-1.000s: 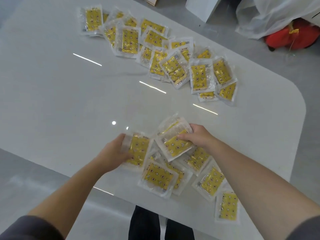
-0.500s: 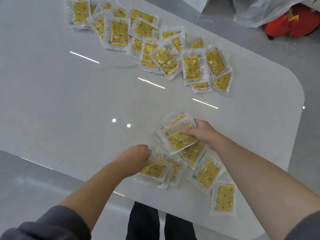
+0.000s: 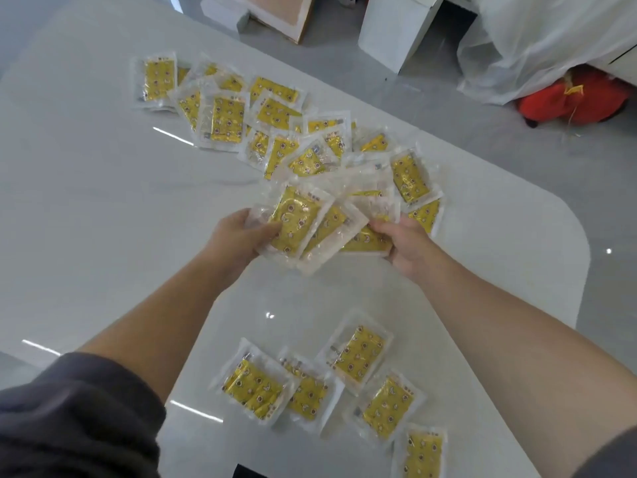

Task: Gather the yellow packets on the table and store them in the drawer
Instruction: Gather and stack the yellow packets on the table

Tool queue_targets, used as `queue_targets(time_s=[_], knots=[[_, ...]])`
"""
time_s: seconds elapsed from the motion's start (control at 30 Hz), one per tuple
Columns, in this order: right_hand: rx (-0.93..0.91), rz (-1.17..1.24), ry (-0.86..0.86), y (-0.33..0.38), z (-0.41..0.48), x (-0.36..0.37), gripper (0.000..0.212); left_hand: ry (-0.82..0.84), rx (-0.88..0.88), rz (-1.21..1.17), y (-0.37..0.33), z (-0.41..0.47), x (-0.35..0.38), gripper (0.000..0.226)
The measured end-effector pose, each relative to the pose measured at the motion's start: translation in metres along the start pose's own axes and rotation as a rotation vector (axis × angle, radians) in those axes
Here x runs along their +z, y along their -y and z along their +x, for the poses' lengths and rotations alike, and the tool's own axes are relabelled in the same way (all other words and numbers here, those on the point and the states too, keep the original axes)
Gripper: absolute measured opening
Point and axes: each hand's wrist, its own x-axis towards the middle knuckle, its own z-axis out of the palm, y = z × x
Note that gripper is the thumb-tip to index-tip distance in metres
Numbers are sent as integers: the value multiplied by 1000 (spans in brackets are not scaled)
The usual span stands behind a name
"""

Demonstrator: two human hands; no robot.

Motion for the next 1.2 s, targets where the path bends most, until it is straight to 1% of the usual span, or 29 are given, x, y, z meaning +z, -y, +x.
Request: queue_targets(time_s=[0.07,0.1,0.17,0.2,0.23,0.27,0.33,0.47,0.53,0.6,0.77,0.87,1.0,1.07,1.13,1.2], knots=[[-20,38,-26,24,16,-3,32,-95,42,-55,-16,21,22,13],[-2,4,-28,33,23,-5,35,-148,43,-55,-22,31,31,17],[92,-197,-45,37,33,-13,41,-228,-45,34,-23,47,44,37],[133,-316,-83,33,35,-17,41,-246,-110,98,-18,50,48,49],[153,-400,-134,27,35,-20,38,-258,-162,155,-12,49,51,55],[155,-441,-182,20,36,-24,36,-267,-195,206,-4,46,54,56],[132,-468,-202,6,31,-29,33,-271,-213,308,14,37,55,46],[48,-626,-107,-19,12,-33,15,-192,-154,569,48,9,45,20],[22,-715,-56,-29,-1,-33,11,-145,-103,725,65,-9,36,11],[6,-799,-4,-40,-14,-34,10,-105,-79,814,79,-26,29,9],[-77,-1018,98,-76,-48,-39,8,5,-24,917,108,-60,17,11],[-104,-1111,122,-99,-64,-42,9,98,37,1036,123,-73,6,15],[-212,-1302,114,-121,-78,-42,12,222,190,1294,133,-83,-12,28],[-301,-1371,103,-128,-83,-38,20,313,328,1503,135,-84,-21,47],[-435,-1542,143,-132,-84,-33,39,443,450,1732,137,-85,-27,75],[-553,-1769,246,-137,-84,-29,63,534,522,1876,139,-85,-27,97]])
